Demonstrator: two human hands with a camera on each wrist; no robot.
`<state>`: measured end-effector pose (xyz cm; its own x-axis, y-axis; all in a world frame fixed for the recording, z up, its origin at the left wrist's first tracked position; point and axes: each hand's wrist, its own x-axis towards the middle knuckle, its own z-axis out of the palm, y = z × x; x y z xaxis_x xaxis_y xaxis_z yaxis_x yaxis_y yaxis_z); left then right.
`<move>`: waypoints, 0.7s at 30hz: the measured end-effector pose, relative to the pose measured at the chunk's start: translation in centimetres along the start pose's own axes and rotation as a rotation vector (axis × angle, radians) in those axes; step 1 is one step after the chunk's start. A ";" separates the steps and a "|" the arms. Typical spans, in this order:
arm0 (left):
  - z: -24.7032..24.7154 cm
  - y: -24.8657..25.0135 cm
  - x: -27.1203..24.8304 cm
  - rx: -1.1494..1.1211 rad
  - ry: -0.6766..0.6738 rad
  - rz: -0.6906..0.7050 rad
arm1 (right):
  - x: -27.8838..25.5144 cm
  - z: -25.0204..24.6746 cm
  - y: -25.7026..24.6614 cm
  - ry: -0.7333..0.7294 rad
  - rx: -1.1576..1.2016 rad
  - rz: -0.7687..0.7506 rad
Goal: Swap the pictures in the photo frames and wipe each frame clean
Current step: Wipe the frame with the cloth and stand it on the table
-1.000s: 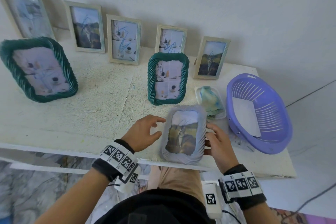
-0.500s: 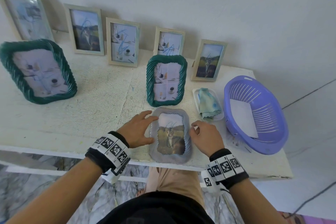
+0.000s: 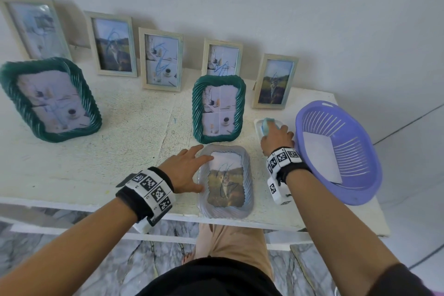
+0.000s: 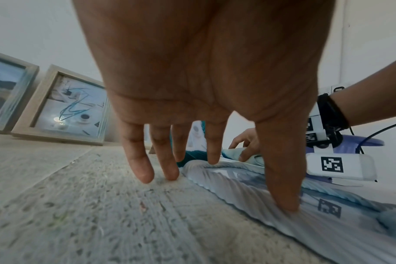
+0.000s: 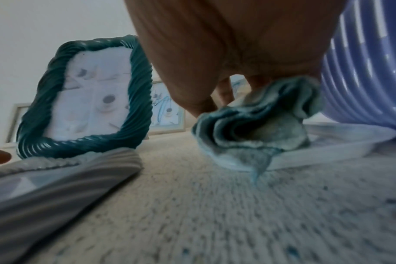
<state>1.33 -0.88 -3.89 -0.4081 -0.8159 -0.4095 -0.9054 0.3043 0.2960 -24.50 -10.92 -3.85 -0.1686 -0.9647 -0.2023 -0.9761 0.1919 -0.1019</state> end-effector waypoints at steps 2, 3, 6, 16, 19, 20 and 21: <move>-0.3 0.0 0.2 0.015 -0.007 -0.001 | 0.1 -0.2 0.1 -0.009 0.061 -0.004; -0.5 -0.1 0.2 0.022 -0.012 -0.004 | 0.0 -0.5 0.1 0.000 0.084 -0.021; -0.9 -0.3 0.5 0.068 -0.038 -0.009 | -2.0 -1.3 -0.1 0.069 0.174 -0.123; -0.9 -0.1 1.0 0.180 -0.073 -0.007 | -10.3 1.9 -1.8 -0.085 0.045 -0.454; -1.1 0.1 1.0 0.213 -0.073 -0.009 | -10.3 2.7 -2.2 -0.107 0.110 -0.434; -1.1 0.2 1.0 0.222 -0.073 -0.009 | -10.3 2.8 -2.3 -0.121 0.154 -0.437; -1.2 0.3 1.1 0.232 -0.073 -0.008 | -10.6 3.0 -2.5 -0.137 0.190 -0.452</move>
<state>0.79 -2.26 -3.17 -0.4002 -0.7838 -0.4749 -0.9080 0.4093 0.0896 -19.87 -0.65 -4.35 0.2973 -0.9287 -0.2218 -0.9029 -0.1979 -0.3816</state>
